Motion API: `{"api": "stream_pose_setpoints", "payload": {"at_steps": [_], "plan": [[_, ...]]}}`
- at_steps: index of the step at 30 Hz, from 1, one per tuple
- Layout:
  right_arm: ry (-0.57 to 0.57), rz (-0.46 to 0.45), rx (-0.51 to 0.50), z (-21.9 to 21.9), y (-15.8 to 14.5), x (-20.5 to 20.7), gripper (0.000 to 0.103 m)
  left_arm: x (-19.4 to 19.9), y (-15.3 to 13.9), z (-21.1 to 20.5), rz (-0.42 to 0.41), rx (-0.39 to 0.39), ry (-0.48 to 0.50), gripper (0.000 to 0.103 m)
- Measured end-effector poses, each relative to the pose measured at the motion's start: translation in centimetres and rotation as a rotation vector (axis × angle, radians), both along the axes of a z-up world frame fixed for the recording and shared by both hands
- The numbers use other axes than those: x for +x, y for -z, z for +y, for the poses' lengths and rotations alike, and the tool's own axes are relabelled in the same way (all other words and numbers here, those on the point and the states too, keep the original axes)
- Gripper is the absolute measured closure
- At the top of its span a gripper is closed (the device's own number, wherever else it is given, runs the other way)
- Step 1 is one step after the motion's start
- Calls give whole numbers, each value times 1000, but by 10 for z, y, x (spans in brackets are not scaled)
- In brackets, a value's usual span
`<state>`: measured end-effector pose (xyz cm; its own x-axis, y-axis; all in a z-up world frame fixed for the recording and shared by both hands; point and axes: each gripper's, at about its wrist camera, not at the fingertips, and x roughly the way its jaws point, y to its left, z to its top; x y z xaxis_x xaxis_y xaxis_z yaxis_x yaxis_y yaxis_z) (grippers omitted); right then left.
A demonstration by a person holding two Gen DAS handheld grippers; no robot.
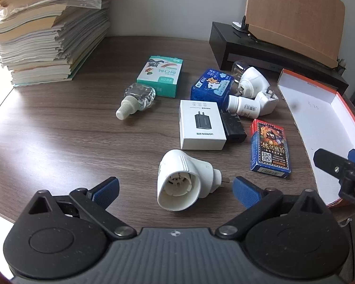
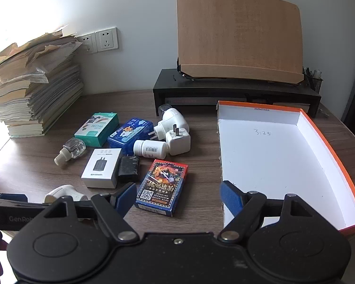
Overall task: Organize rigid objects
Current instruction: 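Move the left tool toward the large white plug adapter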
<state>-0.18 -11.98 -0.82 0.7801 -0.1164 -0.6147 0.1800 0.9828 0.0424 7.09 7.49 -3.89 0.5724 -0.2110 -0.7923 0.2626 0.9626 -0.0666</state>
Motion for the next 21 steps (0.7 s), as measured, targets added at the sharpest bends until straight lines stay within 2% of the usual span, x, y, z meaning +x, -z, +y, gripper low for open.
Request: {"api": "stream_pose_setpoints", "payload": {"at_steps": [3,4,9,21], "plan": [[27,-8,2,8,-2,-13,12,1,4,-4,7,4,11,0],[14,-9,5,-5,0,-2,12,1,5,-5,10,4,15,0],[38,-16,14,-10,-2,-6,12,2,7,-13,13,17,37,0],[49,9,34,-3,2,-4,12,2,11,-15,14,34,60,0]]}}
